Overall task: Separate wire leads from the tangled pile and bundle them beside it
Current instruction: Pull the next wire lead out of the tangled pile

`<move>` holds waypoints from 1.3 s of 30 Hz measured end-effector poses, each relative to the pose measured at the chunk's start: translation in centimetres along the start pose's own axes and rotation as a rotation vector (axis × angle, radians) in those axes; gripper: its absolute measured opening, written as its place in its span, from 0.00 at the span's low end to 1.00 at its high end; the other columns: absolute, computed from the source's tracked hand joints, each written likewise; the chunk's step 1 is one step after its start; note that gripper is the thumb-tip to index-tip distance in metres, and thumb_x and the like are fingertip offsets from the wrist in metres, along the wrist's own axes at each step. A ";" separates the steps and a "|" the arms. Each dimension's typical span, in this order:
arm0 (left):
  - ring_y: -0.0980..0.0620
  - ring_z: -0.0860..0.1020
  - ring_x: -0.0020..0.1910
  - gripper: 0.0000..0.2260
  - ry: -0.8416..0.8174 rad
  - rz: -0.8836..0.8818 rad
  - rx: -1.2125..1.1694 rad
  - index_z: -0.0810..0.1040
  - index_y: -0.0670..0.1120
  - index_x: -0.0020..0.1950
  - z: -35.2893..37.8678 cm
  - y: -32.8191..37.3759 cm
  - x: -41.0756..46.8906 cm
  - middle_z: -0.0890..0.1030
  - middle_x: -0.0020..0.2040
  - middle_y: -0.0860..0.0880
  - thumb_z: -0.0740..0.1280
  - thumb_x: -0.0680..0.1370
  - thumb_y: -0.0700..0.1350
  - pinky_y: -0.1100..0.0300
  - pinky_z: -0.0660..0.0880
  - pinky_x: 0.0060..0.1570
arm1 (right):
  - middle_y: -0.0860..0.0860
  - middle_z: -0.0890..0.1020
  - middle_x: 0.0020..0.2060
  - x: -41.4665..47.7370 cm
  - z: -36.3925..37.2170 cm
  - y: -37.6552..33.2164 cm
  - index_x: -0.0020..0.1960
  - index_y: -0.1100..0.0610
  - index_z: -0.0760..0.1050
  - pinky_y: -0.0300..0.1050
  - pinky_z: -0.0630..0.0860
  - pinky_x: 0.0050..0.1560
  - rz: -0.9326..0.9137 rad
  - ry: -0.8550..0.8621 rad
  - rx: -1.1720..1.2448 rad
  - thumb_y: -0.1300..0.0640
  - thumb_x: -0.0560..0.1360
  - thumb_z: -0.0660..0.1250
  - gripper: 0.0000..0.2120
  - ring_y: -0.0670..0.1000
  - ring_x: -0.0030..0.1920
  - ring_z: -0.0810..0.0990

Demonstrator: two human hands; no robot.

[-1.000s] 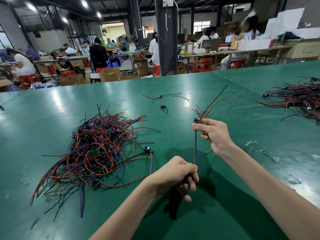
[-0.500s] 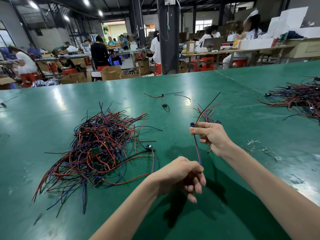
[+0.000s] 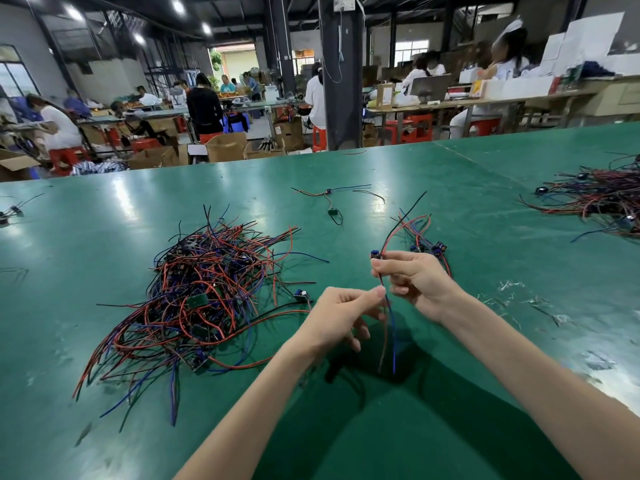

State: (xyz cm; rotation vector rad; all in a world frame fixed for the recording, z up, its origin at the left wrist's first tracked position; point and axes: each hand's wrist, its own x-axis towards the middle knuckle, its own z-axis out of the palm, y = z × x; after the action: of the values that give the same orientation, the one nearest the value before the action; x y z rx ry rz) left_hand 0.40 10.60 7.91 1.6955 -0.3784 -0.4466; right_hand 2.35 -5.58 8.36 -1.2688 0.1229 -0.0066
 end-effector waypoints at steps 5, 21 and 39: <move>0.60 0.69 0.24 0.08 0.087 0.012 -0.215 0.81 0.40 0.42 0.8 -0.3 0.0 0.82 0.32 0.52 0.66 0.78 0.41 0.68 0.66 0.21 | 0.52 0.81 0.26 -0.5 1.3 1.0 0.44 0.65 0.77 0.34 0.72 0.23 -0.031 -0.029 -0.023 0.71 0.68 0.71 0.07 0.43 0.22 0.76; 0.60 0.69 0.22 0.05 -0.454 -0.036 -0.129 0.83 0.42 0.44 3.3 -0.7 -2.1 0.81 0.33 0.52 0.68 0.77 0.41 0.70 0.69 0.23 | 0.51 0.81 0.31 1.9 -2.6 0.2 0.48 0.61 0.79 0.31 0.61 0.20 -0.109 0.334 -0.178 0.68 0.69 0.73 0.09 0.42 0.29 0.75; 0.60 0.76 0.34 0.12 -0.658 -0.121 -0.423 0.83 0.44 0.50 3.7 -0.7 -1.8 0.83 0.41 0.51 0.61 0.79 0.45 0.67 0.75 0.36 | 0.58 0.84 0.51 7.1 -7.5 -4.6 0.51 0.64 0.82 0.43 0.71 0.57 -0.029 0.381 -1.230 0.59 0.71 0.74 0.11 0.56 0.56 0.79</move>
State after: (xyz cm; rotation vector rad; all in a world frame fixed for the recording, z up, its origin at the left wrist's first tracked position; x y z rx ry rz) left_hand -3.00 8.45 6.80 1.1305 -0.6065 -1.1000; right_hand 9.01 -14.64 9.88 -2.4901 0.4862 -0.2281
